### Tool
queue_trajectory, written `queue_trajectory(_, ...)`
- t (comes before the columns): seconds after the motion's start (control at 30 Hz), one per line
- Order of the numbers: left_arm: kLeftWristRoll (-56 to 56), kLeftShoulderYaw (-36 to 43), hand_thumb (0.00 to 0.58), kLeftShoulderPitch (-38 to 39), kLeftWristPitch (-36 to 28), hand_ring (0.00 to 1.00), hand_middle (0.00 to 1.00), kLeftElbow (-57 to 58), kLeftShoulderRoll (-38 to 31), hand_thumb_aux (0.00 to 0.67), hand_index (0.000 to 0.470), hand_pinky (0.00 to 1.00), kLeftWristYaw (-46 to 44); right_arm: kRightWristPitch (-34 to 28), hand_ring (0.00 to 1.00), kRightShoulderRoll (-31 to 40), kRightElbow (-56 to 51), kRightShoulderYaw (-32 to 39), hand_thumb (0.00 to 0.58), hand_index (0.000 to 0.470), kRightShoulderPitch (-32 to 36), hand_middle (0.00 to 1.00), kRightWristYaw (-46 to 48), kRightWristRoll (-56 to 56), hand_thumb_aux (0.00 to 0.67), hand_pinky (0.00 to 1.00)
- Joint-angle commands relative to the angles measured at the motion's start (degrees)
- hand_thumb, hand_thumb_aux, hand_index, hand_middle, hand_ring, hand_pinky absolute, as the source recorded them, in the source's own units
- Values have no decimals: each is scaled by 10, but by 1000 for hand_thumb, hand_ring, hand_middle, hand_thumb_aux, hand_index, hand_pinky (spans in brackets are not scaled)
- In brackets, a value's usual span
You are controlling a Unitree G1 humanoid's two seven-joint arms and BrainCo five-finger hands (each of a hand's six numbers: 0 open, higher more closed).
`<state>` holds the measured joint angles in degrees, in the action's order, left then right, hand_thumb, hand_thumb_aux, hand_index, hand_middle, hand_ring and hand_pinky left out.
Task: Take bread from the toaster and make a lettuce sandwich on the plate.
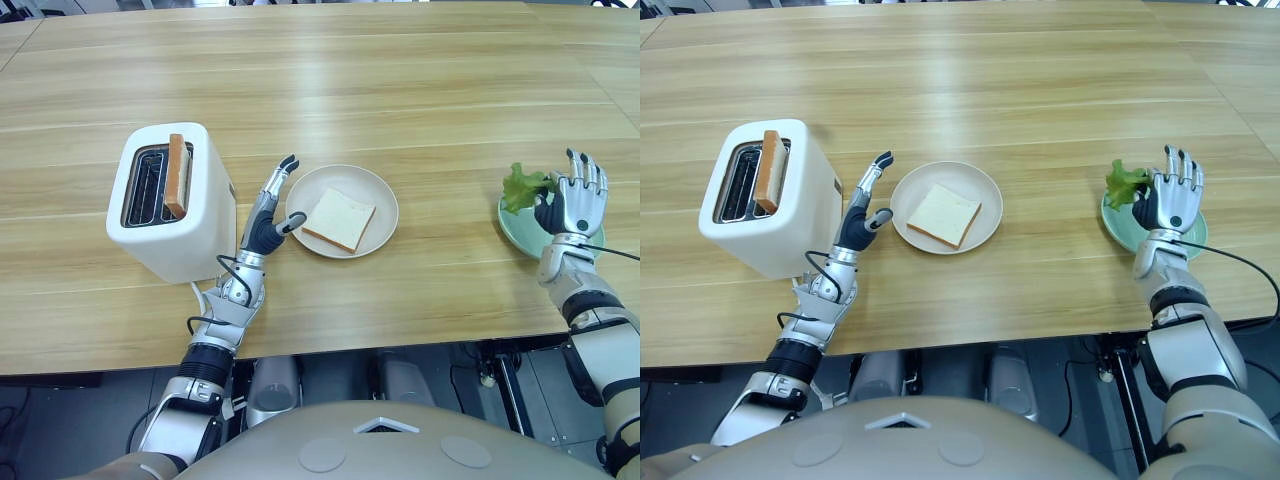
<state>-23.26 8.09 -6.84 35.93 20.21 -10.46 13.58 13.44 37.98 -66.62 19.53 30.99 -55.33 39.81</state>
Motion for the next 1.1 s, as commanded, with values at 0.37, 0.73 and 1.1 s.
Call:
queue_trajectory(0.37, -3, 4, 0, -22, 10, 0, 0, 45, 6, 0, 0, 0, 10, 24, 0, -20, 179, 16, 580, 460, -14, 0, -30, 50, 670, 0)
queue_trajectory(0.73, -9, 5, 0, -36, 15, 0, 0, 69, 15, 0, 0, 0, 28, 69, 0, -111, 250, 55, 580, 460, -15, 0, 32, 68, 670, 0)
queue_trajectory(1.1, -11, 4, 0, -56, 22, 0, 0, 105, 12, 0, 0, 0, 46, 112, 0, -219, 196, 113, 580, 460, 13, 0, 37, 95, 670, 0)
